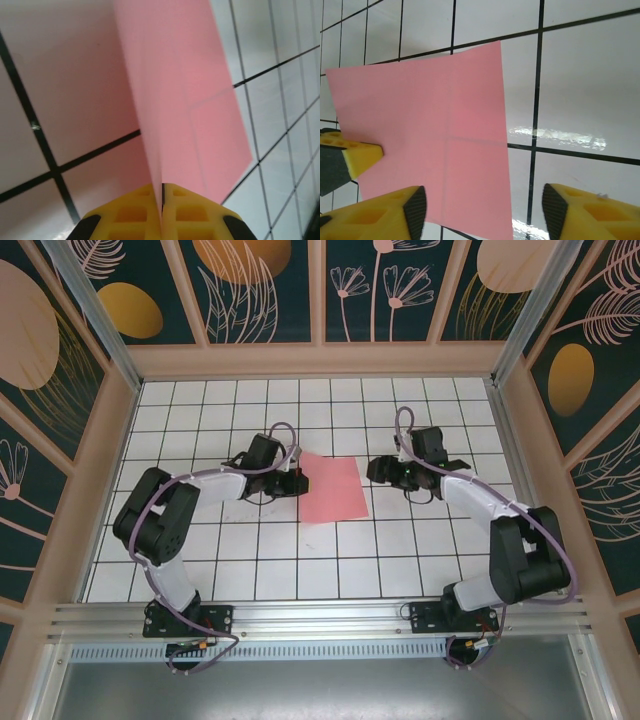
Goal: Fold a paper plane with a square sheet of paper (fold left side to right side)
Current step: First fold in half a square sheet of paper at the center of the table.
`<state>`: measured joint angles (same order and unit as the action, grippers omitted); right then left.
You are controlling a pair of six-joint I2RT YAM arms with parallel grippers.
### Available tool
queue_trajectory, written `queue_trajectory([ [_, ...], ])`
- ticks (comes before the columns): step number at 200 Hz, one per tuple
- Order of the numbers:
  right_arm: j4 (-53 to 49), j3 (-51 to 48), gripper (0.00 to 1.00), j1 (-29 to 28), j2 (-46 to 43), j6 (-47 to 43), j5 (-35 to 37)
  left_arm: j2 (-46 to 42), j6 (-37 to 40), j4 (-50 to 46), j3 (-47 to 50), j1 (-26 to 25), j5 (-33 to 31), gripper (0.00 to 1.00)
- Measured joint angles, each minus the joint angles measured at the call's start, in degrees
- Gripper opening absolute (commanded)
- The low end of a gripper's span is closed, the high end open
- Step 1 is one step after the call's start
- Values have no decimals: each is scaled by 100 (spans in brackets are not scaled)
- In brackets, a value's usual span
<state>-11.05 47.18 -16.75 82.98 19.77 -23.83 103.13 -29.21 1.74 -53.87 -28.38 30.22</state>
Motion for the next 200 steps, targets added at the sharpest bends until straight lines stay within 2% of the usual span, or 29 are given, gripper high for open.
queue_trajectory([
  [25, 214, -13, 48, -127, 249, 127, -48, 144, 164, -267, -232, 0, -153, 2],
  [60, 525, 55, 47, -398, 883, 273, -146, 236, 264, -365, -409, 0, -227, 2],
  [92, 511, 522, 45, -656, 1563, 326, -24, 254, 293, -433, -435, 0, -225, 4],
  [133, 503, 863, 44, -780, 1915, 326, 122, 319, 356, -546, -553, 0, -225, 6],
  [150, 476, 883, 44, -804, 2000, 328, 179, 334, 374, -555, -590, 0, -225, 12],
  [178, 396, 887, 44, -811, 2098, 330, 245, 334, 345, -553, -595, 0, -136, 34],
  [200, 396, 887, 43, -817, 2098, 334, 280, 334, 262, -450, -597, 0, 111, 44],
])
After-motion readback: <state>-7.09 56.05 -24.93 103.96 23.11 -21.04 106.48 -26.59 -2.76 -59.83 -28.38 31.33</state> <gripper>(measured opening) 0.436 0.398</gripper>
